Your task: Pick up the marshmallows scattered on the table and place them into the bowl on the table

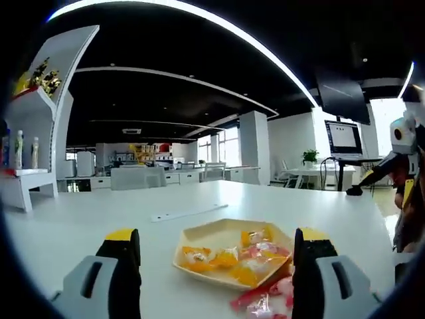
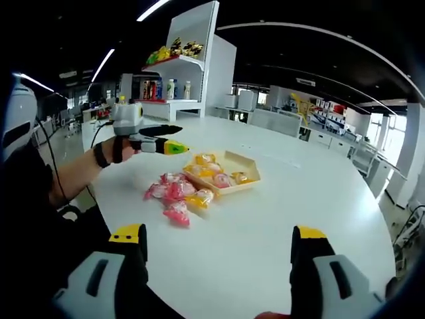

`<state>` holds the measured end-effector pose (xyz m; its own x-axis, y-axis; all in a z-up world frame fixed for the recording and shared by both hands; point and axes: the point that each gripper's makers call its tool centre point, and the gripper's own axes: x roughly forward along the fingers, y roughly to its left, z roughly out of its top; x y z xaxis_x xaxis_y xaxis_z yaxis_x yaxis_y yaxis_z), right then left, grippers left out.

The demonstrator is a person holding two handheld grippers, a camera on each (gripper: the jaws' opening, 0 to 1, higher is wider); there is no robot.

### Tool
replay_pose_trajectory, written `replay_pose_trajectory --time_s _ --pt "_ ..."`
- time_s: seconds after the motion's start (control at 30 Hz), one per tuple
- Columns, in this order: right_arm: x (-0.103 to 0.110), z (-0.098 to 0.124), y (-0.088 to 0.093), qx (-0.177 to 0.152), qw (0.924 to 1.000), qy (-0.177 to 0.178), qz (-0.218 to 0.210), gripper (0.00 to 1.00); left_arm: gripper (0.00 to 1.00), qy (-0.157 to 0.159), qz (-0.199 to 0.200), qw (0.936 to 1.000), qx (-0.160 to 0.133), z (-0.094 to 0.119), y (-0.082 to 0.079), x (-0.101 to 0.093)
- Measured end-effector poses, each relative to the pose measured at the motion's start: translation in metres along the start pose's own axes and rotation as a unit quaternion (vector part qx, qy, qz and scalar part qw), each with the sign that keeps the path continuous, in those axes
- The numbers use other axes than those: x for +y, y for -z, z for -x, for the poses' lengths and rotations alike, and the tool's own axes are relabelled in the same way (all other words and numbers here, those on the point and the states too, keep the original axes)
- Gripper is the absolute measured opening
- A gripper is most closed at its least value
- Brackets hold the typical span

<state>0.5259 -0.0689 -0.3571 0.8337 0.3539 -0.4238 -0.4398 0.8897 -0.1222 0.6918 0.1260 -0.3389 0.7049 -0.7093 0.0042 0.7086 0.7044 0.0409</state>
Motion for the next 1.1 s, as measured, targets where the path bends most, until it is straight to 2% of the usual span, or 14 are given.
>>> replay_pose_trajectory --time_s 0.2,0.53,0.73,0.9,1.1 --pt "0.007 -0.006 0.000 -0.005 0.9999 -0.015 -0.003 0.86 0.95 0.022 -0.016 0.9996 0.009 0.045 -0.006 -0.022" --pt "0.019 -0.018 0.003 -0.007 0.9991 -0.042 -0.003 0.86 0.95 0.036 -0.031 0.9986 0.024 0.103 -0.011 -0.039" --pt "0.027 -0.024 0.003 -0.008 0.9984 -0.056 -0.005 0.86 0.95 0.037 -0.035 0.9985 0.021 0.121 -0.021 -0.042" --pt "0.031 -0.026 0.002 -0.008 0.9981 -0.061 -0.003 0.86 0.95 0.034 -0.034 0.9988 0.002 0.127 -0.035 -0.039" --pt "0.034 -0.029 0.001 -0.008 0.9979 -0.064 -0.002 0.86 0.95 0.037 -0.045 0.9982 0.014 0.132 -0.034 -0.041"
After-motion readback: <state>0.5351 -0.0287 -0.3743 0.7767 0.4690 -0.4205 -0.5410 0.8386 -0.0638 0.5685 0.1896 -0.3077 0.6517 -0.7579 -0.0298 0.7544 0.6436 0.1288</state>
